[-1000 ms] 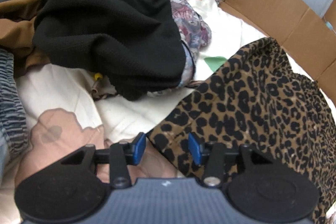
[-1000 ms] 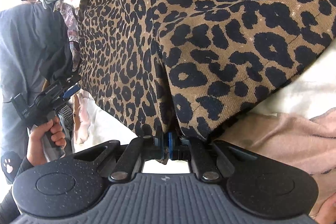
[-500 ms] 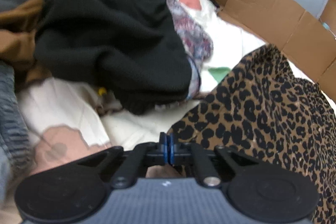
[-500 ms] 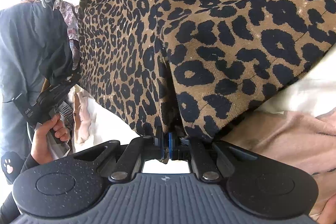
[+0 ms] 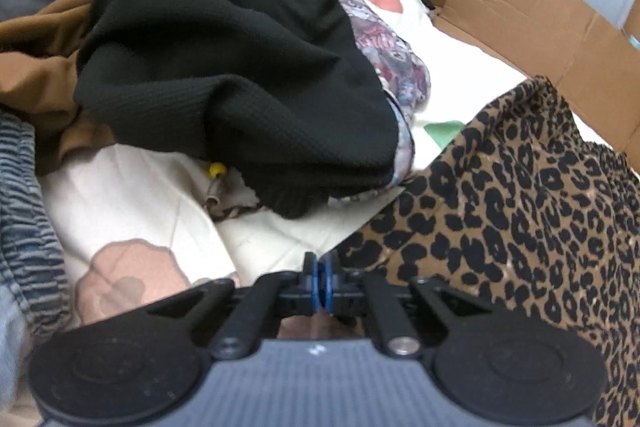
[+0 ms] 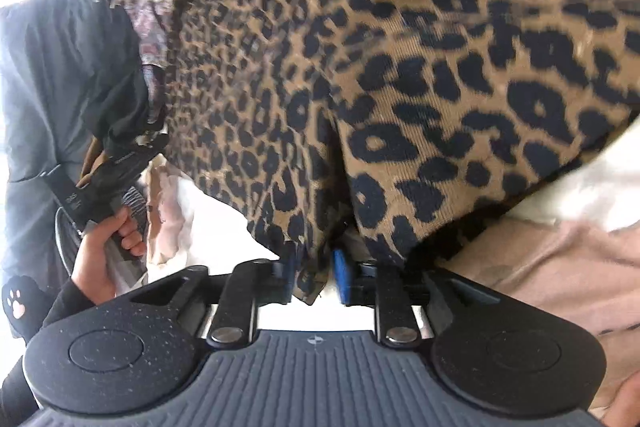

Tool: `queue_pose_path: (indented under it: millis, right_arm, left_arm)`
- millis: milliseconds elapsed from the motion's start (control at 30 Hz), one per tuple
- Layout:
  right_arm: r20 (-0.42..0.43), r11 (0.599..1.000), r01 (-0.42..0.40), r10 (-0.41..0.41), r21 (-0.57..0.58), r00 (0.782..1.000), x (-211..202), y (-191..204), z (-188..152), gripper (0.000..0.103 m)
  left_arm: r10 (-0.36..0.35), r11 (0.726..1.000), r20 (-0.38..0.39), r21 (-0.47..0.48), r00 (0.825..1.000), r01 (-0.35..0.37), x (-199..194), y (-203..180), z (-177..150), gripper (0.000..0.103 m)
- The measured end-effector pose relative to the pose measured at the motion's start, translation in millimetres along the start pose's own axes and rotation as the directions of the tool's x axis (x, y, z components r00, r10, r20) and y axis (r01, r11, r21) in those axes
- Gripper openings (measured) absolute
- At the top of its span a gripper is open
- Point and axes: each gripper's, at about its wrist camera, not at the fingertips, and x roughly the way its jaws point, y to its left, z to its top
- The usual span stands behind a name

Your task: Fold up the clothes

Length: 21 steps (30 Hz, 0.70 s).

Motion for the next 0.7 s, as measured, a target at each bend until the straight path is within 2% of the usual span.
queue_pose_path:
  millis: [67,200,400,700]
  right_arm:
    - [0.018,0.999,0.010,-0.009,-0.035,1.000,-8.9,6.4,2.4,0.031]
    - [0.053,0.995,0.035,-0.030,-0.092,0.998,-23.1,18.9,7.2,0.031]
    - [0.082,0.989,0.061,-0.050,-0.137,0.995,-32.0,32.6,13.9,0.031]
    - [0.136,0.980,0.079,-0.055,-0.182,0.989,-50.9,40.2,32.2,0.031]
  left_arm:
    - [0.008,1.000,0.008,-0.001,1.000,-0.008,-5.7,0.0,2.4,0.015]
    - [-0.001,1.000,0.011,0.016,1.000,0.000,-17.3,-3.0,7.5,0.017]
    - [-0.038,0.998,0.021,0.048,0.999,0.037,-31.3,-18.8,17.4,0.027]
    - [-0.134,0.986,0.033,0.103,0.990,0.130,-29.8,-66.1,35.3,0.030]
